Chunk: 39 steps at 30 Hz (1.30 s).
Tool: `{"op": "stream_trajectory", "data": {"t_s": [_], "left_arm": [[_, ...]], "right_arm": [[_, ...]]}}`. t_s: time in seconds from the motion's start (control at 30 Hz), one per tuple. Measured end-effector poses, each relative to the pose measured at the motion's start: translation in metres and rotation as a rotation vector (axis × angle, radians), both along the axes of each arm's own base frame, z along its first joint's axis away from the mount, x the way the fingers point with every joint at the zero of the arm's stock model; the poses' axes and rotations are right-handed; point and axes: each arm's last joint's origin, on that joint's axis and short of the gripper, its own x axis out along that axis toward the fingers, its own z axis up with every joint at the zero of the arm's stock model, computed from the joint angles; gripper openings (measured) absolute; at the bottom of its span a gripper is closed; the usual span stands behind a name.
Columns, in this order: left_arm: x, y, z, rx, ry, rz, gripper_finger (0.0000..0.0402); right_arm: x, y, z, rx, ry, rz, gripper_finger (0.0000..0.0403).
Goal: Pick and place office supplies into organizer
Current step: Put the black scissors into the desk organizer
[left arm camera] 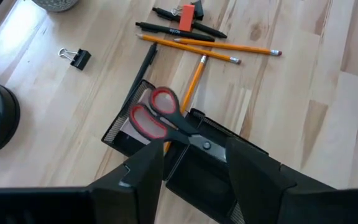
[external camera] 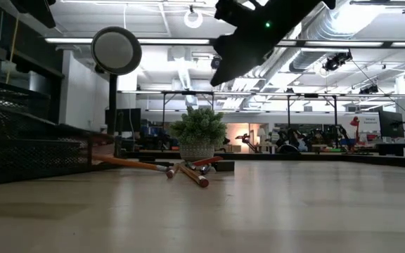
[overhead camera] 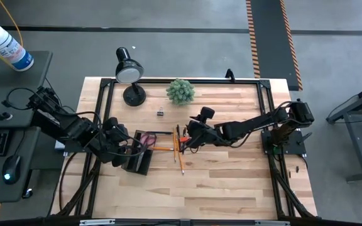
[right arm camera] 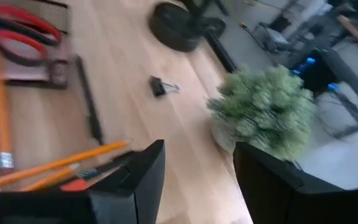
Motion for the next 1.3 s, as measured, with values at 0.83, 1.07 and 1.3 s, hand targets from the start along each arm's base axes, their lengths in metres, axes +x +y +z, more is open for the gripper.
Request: {"op": "stream_trajectory", "data": {"t_s": [0.83, 1.07, 1.3], "left_arm": [[0.000, 0.000, 0.000, 0.011, 0.006, -0.016, 0.0154], [0.000, 0.000, 0.000, 0.033, 0.001, -0.022, 0.0154], [0.001, 0.000, 0.000, 0.037, -0.007, -0.019, 0.0154]], "right_arm": [[0.071, -0.006, -0.060, -0.237, -0.030, 0.881, 0.0184], [0.102, -0.008, -0.082, -0.303, 0.052, 0.945, 0.0177], [0.132, -0.008, -0.094, -0.328, 0.126, 0.894, 0.0177]]}}
